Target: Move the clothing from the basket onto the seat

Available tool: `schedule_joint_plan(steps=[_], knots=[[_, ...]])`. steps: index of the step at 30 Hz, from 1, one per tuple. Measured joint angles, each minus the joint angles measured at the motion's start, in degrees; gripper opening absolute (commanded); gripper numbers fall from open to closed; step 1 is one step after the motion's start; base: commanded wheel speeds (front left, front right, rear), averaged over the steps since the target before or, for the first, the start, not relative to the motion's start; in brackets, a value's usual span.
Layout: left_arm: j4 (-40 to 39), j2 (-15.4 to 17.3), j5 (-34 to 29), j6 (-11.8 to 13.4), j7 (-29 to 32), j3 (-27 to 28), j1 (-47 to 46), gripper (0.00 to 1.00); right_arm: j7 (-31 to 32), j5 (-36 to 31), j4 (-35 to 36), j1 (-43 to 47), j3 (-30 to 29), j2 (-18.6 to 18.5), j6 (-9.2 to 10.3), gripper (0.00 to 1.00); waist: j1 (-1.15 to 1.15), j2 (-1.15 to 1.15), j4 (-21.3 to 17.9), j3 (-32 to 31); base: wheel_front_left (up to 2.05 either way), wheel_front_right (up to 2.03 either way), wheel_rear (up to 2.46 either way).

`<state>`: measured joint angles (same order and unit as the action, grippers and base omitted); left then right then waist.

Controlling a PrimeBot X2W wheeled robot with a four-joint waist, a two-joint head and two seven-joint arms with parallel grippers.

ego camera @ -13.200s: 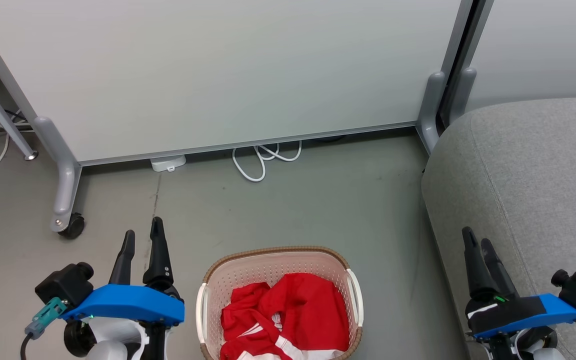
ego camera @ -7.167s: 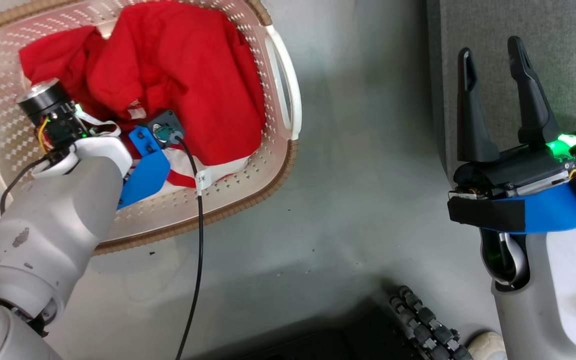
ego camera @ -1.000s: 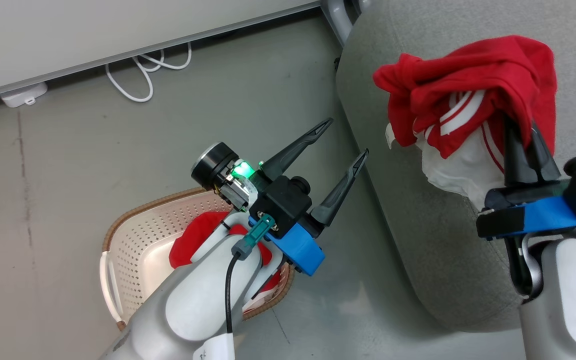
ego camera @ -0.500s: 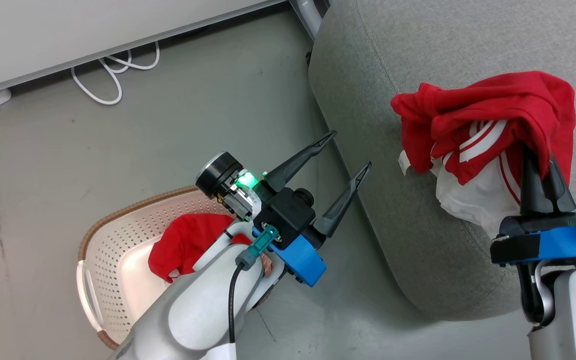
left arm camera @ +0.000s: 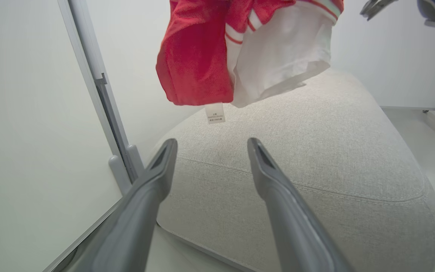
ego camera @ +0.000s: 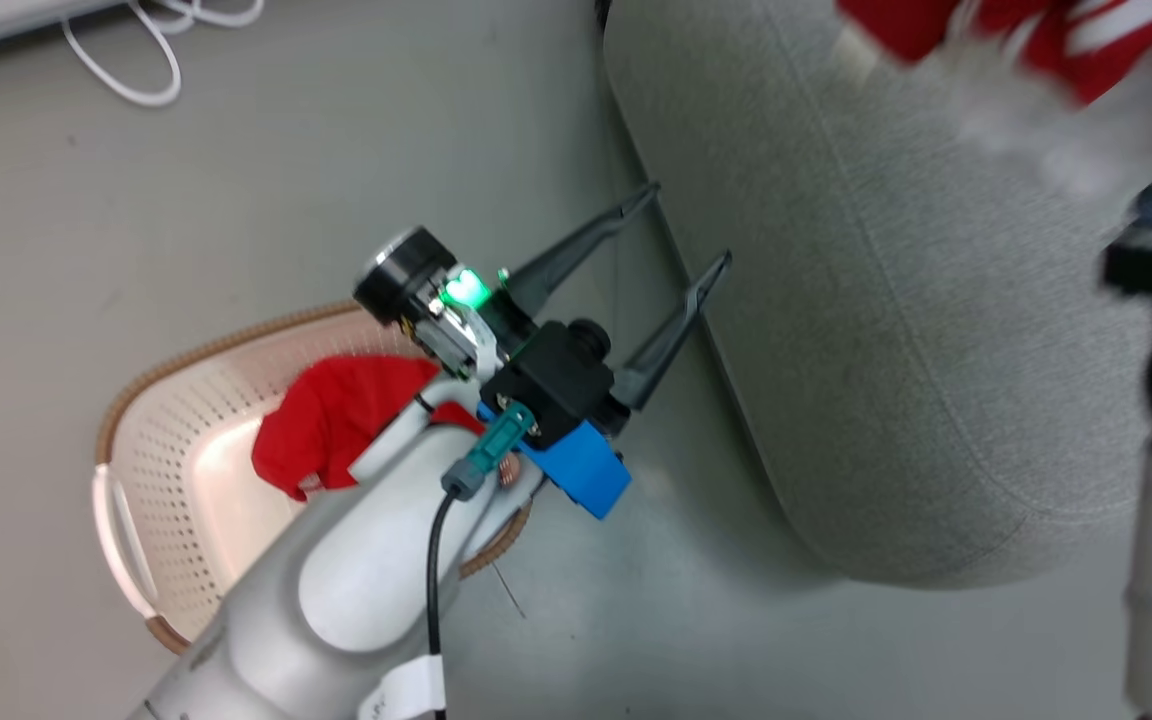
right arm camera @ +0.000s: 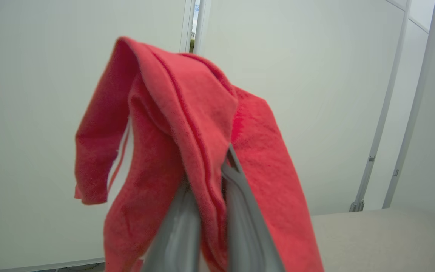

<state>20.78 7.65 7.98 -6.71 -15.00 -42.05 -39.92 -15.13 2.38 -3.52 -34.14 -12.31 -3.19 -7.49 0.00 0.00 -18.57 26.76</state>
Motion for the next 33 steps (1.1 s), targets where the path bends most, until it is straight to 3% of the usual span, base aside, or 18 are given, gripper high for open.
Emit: schedule_joint_plan(steps=[11,17,21,26,33], knots=[[-2.03,3.08,-2.32,-0.37,0.00,0.21,-7.94,1.00,-0.01,1.07,1.86,-19.17,-11.82,-9.24,0.00,0.00,0.01,0.00,0.38,12.70,0.00,0.00,0.00],[-2.63,4.24,-3.18,-0.37,0.01,0.03,-10.38,1.00,0.00,1.62,-4.57,-23.24,-17.30,-16.19,0.00,0.00,0.01,0.00,0.74,18.87,0.00,0.00,0.00],[-3.08,4.47,-3.45,-0.38,0.01,-0.57,-10.99,1.00,0.00,1.04,-11.82,-23.84,-20.48,-18.83,0.00,0.00,0.01,0.00,1.09,21.59,0.00,0.00,0.00],[-3.27,5.06,-3.45,-0.38,0.01,-1.11,-11.01,1.00,0.00,-1.33,-21.63,-23.35,-21.18,-19.16,0.00,0.00,0.01,0.00,1.62,23.38,0.00,0.00,0.00],[-3.44,5.39,-3.42,-0.32,0.02,-1.34,-11.05,1.00,0.00,-1.86,-28.86,-21.37,-21.32,-16.84,0.00,0.00,0.00,0.00,1.81,23.89,0.00,0.00,0.00]])
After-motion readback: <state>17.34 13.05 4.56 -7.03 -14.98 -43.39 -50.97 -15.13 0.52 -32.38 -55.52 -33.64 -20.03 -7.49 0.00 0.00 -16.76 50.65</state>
